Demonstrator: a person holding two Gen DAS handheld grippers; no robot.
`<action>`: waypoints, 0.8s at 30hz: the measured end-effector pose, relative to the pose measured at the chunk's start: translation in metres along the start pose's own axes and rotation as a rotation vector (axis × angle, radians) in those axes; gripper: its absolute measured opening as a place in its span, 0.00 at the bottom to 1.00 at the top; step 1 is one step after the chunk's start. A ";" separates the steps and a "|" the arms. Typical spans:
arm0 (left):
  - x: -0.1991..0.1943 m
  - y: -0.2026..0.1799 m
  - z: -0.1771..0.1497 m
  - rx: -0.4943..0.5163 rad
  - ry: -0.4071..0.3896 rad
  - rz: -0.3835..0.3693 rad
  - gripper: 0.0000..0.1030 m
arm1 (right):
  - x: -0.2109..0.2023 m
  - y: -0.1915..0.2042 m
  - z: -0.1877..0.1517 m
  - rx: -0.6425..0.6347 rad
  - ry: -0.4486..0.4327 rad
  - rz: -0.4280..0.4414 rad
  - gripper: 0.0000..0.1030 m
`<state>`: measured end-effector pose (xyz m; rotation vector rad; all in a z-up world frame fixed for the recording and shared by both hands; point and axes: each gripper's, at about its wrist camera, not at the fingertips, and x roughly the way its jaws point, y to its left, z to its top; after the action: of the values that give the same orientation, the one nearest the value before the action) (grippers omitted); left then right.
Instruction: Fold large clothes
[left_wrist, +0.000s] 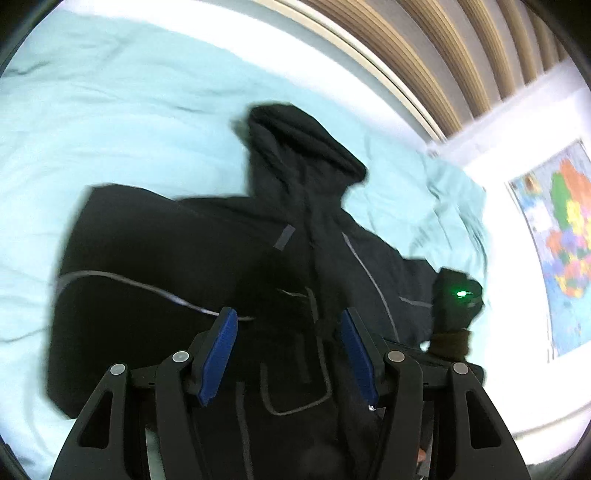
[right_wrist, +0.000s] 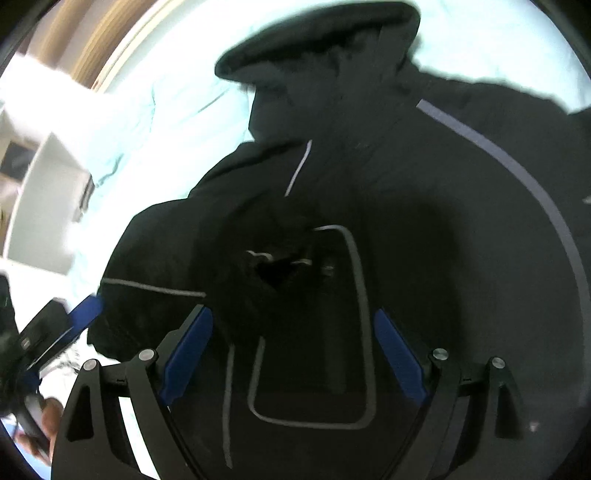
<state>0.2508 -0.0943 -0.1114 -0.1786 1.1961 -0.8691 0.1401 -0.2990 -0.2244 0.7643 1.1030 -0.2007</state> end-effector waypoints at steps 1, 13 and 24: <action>-0.008 0.005 0.001 -0.005 -0.020 0.019 0.58 | 0.012 0.000 0.003 0.028 0.017 0.024 0.88; -0.031 0.035 0.005 -0.031 -0.114 0.227 0.58 | 0.005 0.012 0.011 0.005 -0.049 0.105 0.25; 0.058 -0.021 0.003 0.113 0.029 0.127 0.58 | -0.151 -0.074 0.045 -0.027 -0.402 -0.317 0.25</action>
<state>0.2486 -0.1480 -0.1414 0.0016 1.1689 -0.8271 0.0656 -0.4144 -0.1179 0.4924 0.8346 -0.5812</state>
